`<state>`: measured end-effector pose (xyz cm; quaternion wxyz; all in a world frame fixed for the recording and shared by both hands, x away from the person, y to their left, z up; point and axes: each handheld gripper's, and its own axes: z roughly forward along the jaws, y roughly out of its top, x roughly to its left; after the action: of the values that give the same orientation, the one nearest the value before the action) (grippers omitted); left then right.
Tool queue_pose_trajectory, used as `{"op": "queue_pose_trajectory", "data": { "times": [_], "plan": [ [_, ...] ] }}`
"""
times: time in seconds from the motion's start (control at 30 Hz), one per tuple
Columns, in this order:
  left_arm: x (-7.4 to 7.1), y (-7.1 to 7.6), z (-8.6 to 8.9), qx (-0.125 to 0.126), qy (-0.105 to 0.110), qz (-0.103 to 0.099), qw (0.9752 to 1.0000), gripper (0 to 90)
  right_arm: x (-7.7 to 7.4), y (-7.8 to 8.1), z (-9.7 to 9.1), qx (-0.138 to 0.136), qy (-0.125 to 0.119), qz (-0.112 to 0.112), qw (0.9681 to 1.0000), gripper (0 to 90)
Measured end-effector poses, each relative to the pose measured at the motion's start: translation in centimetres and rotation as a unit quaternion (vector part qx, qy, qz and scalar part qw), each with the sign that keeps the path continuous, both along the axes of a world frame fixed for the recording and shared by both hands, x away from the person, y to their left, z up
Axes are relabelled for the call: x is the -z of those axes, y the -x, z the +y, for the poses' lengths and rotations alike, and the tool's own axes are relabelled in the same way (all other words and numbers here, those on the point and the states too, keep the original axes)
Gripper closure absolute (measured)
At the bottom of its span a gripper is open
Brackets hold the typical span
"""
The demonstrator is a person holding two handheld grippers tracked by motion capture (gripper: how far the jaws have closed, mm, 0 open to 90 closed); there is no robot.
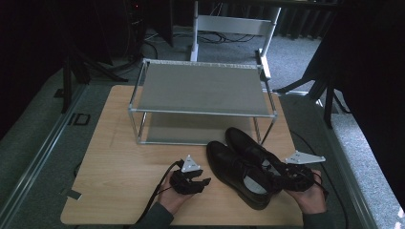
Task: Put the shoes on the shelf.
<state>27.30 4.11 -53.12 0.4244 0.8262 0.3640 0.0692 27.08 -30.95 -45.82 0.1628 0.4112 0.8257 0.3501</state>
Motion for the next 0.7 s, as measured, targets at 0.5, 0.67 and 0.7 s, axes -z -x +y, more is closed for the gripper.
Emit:
{"op": "queue_pose_trajectory", "data": {
  "times": [0.5,0.67,0.7],
  "plan": [
    [0.0,0.3,-0.4,0.004,0.0,0.002,1.0,53.0,0.8,0.9,0.5,-0.016,0.03,0.04,0.9986,35.1],
    [0.1,0.4,-0.6,0.007,-0.001,0.004,1.0,52.7,1.1,0.7,0.7,-0.023,0.045,0.049,0.9975,34.9],
    [0.2,0.4,-0.6,0.008,-0.002,0.004,1.0,52.6,1.2,0.6,0.8,-0.022,0.048,0.052,0.9972,34.9]
  ]
}}
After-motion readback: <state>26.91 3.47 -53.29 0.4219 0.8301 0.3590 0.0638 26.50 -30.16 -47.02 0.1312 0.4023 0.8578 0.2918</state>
